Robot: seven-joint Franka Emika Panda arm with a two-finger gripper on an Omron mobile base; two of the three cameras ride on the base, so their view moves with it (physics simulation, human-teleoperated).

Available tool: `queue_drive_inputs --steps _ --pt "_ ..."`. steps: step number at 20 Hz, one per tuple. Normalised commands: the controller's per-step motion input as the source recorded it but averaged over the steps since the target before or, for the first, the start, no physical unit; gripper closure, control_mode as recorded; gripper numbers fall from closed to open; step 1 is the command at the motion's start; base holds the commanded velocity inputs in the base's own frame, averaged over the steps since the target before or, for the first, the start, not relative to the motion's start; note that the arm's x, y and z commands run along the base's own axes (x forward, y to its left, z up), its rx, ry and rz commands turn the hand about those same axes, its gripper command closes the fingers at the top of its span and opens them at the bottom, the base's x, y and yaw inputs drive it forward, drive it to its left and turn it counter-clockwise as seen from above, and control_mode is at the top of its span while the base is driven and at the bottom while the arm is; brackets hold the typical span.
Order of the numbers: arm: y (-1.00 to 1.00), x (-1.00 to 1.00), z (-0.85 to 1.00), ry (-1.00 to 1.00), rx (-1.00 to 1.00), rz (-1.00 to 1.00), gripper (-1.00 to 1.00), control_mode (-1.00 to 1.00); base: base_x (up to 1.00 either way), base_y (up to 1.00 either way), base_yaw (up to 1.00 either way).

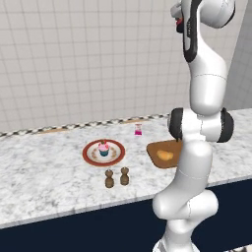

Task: From the different types of pastries on the counter, select a croissant and place it on the cutting board. Then retrieve a jar of jam from the cabinet and place it alongside the croissant on the cutting board.

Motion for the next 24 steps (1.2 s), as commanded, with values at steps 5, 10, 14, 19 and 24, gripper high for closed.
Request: queue_drive_inputs --steps 5,10,14,19,24 --pt "0.0 -0.02 0.0 0.04 0.0 0.0 1.0 -1.0 0.0 0.0 0.0" --pt "0.0 -0.21 0.0 0.31 0.0 0.0 1.0 -1.0 0.0 0.0 0.0" --pt "0.0 -0.46 0.0 0.26 0.0 0.0 1.0 -1.0 0.0 0.0 0.0" --pt "0.0 -0.73 0.0 0.18 0.0 0.0 1.0 -1.0 0.0 0.0 0.0" --pt "0.01 -0.57 -0.23 0.08 0.0 0.0 1.0 -1.0 0.0 0.0 0.0"
